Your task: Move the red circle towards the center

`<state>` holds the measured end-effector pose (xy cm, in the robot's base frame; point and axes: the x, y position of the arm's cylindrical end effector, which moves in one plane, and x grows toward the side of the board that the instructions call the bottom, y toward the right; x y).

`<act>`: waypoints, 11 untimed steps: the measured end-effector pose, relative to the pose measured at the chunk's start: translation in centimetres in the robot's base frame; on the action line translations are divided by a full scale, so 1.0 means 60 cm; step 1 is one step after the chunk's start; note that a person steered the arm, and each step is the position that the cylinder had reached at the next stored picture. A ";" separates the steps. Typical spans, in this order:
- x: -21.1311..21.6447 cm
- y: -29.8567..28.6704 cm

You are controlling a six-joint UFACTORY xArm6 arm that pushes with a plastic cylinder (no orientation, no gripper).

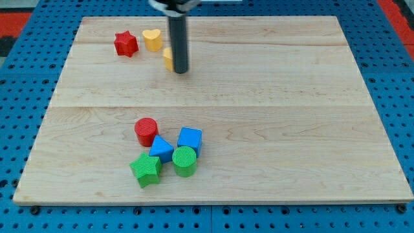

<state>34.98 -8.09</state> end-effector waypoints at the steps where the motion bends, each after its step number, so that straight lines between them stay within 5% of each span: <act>1: 0.026 -0.021; 3: 0.177 -0.178; 5: 0.292 -0.152; 11: 0.258 0.111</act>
